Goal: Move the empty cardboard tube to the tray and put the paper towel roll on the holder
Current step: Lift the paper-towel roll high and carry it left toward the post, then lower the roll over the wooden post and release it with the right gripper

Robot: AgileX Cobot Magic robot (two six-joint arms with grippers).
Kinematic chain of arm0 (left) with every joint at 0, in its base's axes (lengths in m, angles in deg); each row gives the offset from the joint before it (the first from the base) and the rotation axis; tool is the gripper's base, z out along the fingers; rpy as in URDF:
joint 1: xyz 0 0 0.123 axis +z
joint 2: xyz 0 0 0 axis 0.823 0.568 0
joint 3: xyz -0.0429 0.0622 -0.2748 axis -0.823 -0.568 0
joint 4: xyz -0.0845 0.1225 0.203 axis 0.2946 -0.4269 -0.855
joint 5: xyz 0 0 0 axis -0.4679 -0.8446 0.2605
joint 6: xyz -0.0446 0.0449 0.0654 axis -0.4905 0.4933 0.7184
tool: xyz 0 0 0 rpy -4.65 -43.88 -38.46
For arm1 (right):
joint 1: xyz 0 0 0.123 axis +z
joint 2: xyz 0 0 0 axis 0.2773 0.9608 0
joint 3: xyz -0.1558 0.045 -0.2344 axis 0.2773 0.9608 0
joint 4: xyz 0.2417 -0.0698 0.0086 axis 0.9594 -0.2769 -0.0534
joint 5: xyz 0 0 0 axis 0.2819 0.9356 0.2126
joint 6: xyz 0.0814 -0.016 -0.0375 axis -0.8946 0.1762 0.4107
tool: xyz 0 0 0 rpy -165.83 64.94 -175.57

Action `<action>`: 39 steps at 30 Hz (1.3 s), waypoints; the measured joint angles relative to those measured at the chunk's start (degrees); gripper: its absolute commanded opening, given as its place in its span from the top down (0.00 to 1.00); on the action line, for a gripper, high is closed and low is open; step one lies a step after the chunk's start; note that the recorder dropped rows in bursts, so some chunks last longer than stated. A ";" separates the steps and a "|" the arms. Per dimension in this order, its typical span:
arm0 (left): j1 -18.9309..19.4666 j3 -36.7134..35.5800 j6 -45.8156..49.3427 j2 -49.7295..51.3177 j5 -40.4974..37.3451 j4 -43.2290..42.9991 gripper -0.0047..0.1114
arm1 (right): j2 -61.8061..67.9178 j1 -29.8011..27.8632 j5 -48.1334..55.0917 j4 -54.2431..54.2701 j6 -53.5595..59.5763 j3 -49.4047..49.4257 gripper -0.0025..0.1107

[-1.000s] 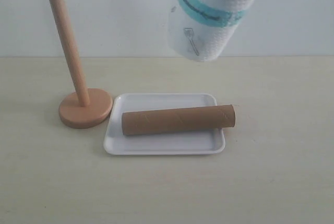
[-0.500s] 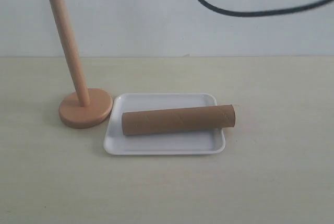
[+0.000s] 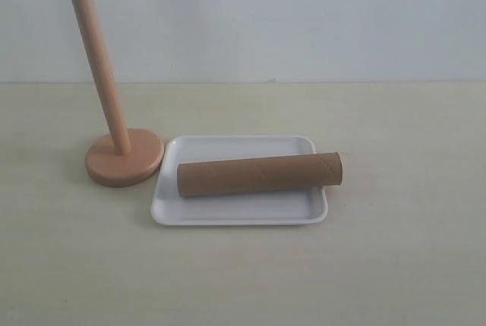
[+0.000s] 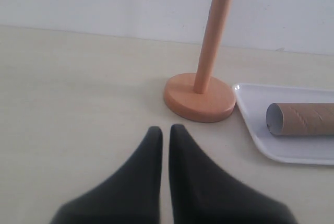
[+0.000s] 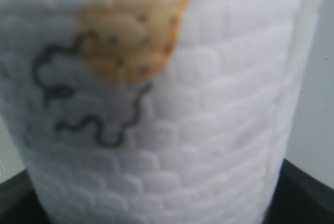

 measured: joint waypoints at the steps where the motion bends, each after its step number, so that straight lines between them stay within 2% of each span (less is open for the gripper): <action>1: 0.00 0.00 0.00 0.00 0.00 0.00 0.92 | 1.12 0.58 0.77 -0.15 0.00 -1.76 0.98; 9: 0.00 0.00 0.00 0.00 0.00 0.00 0.92 | 8.21 4.11 8.78 -1.57 -0.12 -11.26 0.98; 32: 0.00 0.00 0.00 0.00 0.00 0.00 0.92 | 12.58 4.15 13.40 -1.37 -3.82 -11.94 0.98; 36: 0.00 0.00 0.00 0.00 0.00 0.00 0.92 | 14.91 4.51 14.82 -1.37 -4.63 -11.94 0.90; 39: 0.00 0.00 0.00 0.00 0.00 0.00 0.92 | 16.35 5.13 16.72 -1.37 -4.63 -11.94 0.75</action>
